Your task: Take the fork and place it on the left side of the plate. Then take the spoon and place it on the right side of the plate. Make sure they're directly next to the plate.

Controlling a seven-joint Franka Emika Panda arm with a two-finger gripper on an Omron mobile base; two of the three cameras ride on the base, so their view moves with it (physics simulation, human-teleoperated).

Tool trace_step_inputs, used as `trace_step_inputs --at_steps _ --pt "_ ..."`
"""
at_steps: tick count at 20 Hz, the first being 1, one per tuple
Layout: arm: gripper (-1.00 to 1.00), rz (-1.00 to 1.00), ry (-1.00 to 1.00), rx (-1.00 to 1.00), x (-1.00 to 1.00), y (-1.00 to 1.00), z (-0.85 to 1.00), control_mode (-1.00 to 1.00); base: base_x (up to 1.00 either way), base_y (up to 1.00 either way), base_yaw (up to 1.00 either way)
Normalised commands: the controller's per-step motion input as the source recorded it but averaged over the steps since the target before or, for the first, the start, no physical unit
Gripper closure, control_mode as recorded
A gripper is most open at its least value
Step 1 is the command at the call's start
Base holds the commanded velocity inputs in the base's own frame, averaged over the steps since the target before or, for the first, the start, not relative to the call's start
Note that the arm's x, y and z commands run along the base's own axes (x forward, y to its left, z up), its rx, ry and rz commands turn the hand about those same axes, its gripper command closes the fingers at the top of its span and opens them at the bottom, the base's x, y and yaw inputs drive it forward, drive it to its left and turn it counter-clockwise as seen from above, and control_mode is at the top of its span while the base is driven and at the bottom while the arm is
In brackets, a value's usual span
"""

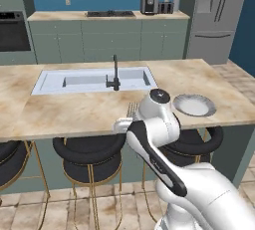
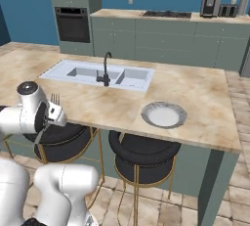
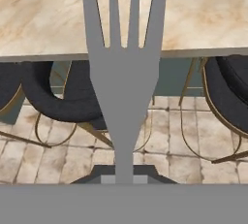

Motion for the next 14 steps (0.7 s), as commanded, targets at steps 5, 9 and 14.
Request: trace_step_inputs --at_steps 5,9,14 --pt "1.0 -0.03 0.0 0.0 0.74 -0.94 0.09 -1.0 0.0 0.0 0.0" --pt "1.0 -0.02 0.0 0.0 0.5 -1.0 0.0 -1.0 0.0 0.0 0.0" --pt "1.0 -0.02 0.0 0.0 0.23 -0.77 0.0 -1.0 0.0 0.0 0.0"
